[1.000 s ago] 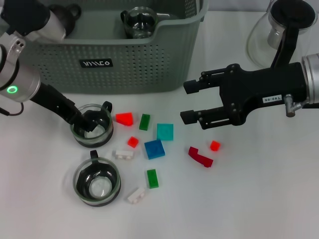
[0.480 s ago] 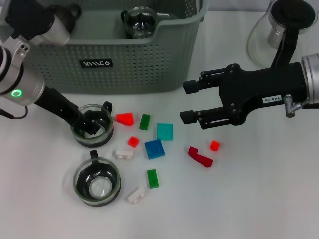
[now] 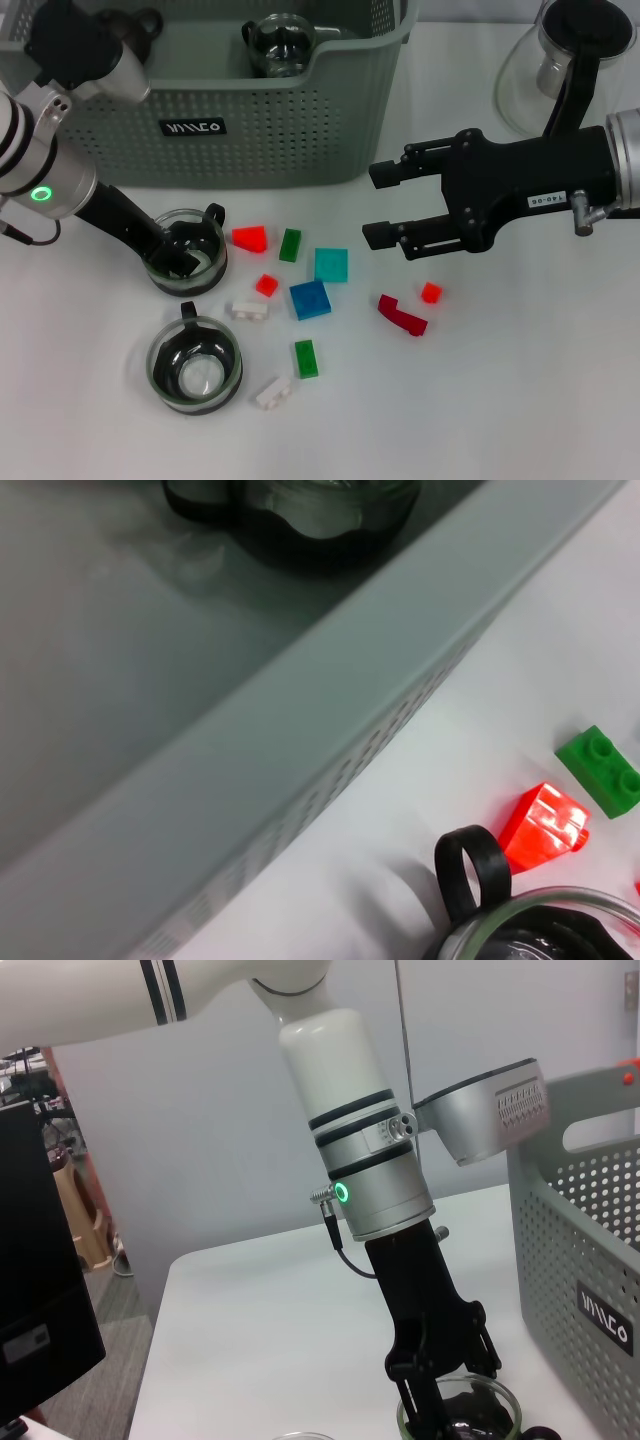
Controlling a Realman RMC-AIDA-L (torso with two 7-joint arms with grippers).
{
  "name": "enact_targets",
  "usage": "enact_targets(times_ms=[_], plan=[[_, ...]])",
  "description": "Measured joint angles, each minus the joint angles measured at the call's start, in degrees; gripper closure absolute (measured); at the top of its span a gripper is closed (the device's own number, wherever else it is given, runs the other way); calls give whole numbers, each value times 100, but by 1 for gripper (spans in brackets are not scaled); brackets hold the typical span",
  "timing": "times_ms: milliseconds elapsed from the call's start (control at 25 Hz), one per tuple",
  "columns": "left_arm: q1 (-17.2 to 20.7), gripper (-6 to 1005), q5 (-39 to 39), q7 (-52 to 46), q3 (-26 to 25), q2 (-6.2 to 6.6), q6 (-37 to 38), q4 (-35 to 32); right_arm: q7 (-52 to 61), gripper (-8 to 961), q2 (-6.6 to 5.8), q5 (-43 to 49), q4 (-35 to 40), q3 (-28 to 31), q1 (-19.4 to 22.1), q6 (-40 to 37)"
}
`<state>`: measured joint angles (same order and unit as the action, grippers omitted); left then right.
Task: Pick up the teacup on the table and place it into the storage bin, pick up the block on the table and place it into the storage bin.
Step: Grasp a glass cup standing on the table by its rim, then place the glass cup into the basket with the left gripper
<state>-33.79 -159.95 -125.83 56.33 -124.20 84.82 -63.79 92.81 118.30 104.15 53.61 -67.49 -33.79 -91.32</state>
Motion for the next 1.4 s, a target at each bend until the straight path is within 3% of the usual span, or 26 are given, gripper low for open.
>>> enact_targets(times_ms=[400,760,1160,1400], plan=[[-5,340,-24,-142,21,11,-122,8,0,220,3,0,11,0,10,0],[3,783,-67,-142,66,1,-121,-11,0,220,8,0,6,-1,29,-20],[-13,925,-16,-131,70,9,-28,-151,0,219,-7,0,2,0,42,-5],[-253,953,466,-116,-216,65,1073,-611,9,220,-71,0,-2,-1,45,-63]])
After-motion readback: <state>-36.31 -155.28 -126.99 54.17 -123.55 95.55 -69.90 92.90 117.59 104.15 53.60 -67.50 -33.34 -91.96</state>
